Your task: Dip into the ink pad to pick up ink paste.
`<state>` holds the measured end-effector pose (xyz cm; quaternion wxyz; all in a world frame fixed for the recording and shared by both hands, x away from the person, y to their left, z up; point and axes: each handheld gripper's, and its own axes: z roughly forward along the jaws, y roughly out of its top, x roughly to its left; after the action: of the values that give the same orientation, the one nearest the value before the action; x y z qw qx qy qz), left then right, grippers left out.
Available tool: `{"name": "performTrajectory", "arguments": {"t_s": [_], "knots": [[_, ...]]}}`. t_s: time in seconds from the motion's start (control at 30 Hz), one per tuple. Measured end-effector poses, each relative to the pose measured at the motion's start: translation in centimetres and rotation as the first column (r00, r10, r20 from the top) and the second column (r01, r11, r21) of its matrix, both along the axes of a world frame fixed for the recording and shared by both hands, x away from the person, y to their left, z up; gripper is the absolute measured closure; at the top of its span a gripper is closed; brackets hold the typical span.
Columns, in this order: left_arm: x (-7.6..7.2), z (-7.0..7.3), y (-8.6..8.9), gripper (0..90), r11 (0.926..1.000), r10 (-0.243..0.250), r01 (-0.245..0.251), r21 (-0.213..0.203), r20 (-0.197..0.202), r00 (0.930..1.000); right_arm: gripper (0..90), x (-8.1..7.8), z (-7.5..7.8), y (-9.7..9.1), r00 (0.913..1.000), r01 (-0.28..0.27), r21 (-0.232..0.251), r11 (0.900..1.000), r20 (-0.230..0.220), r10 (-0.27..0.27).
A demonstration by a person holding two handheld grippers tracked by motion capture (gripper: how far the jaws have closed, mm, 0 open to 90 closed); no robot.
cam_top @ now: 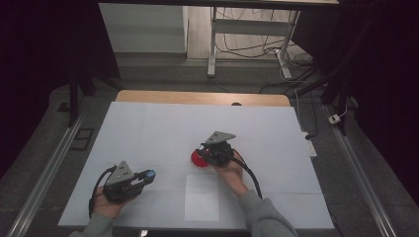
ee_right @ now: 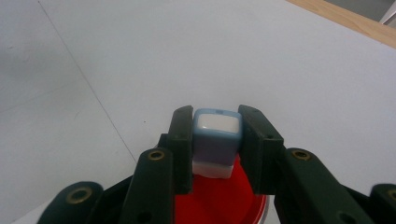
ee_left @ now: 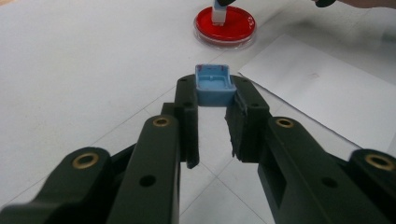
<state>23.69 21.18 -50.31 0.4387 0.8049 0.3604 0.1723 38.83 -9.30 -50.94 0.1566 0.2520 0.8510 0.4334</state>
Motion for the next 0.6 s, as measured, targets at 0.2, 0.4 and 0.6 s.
{"name": "performTrajectory", "arguments": {"t_s": [0.2,0.4,0.6], "knots": [[0.03,-0.01,0.02,74.4,1.0000,0.001,-0.001,0.000,0.000,1.0000,66.9,0.05,0.06,-0.03,1.0000,0.002,0.000,1.0000,-0.009,-0.002],[0.04,0.01,0.08,74.4,1.0000,0.001,-0.001,-0.001,0.001,1.0000,66.9,0.01,0.39,-0.19,0.9998,0.000,0.036,0.9994,-0.020,0.001],[0.03,0.02,0.12,74.4,1.0000,0.005,-0.005,-0.002,0.003,1.0000,66.9,-0.25,0.90,-0.15,1.0000,-0.003,0.048,0.9988,0.001,0.003]]}}
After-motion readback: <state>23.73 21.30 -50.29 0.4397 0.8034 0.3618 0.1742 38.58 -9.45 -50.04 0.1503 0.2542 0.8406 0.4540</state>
